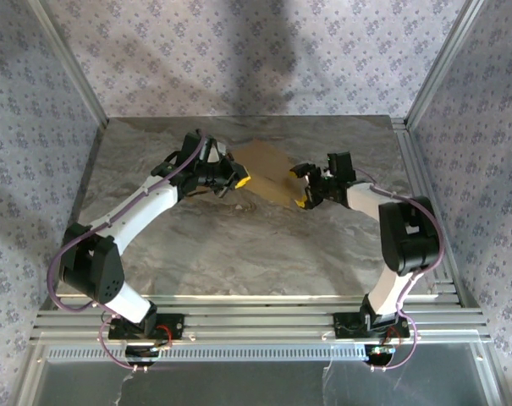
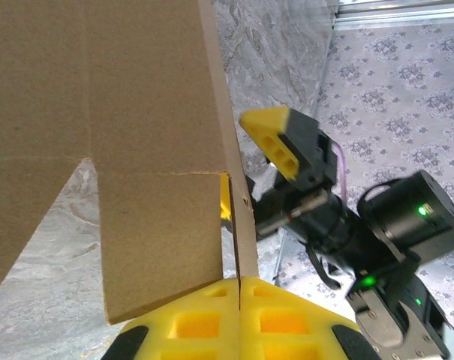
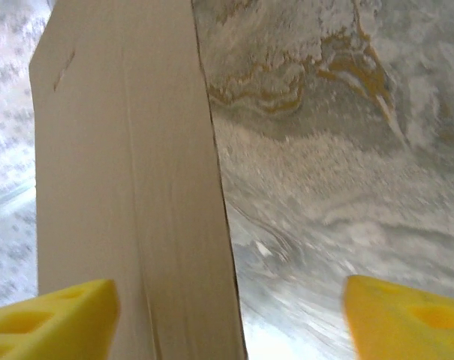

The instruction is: Fold the paper box

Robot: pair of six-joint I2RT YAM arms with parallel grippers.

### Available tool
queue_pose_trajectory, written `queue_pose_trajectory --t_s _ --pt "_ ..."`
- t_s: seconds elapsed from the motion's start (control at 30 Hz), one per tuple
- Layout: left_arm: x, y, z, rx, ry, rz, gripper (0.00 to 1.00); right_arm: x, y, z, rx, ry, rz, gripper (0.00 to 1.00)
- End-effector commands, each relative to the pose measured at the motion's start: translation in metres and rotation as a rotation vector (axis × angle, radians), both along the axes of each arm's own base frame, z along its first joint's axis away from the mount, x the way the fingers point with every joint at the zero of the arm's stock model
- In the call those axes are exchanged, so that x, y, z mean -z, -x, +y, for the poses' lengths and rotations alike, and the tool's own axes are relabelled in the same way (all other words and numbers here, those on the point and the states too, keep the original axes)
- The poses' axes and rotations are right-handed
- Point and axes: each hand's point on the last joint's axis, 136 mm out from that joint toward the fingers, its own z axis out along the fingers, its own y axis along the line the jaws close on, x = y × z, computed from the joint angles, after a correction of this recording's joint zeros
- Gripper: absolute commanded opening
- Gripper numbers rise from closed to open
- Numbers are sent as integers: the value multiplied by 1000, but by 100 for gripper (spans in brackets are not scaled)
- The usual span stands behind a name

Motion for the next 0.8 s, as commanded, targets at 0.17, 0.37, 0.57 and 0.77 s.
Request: queue_pose_trajectory --t_s 0.17,0.37,0.57,0.77 --pt "-37 9 18 -12 17 -2 50 -69 -27 -19 229 34 -87 0" --pt "-98 18 66 59 -399 -384 71 -155 -3 -59 350 230 -101 0" --pt "-153 55 7 354 -815 -1052 79 -210 26 -77 427 412 -54 0" --pt "-172 69 -50 408 -1132 -1378 91 -252 45 -79 513 497 -98 0"
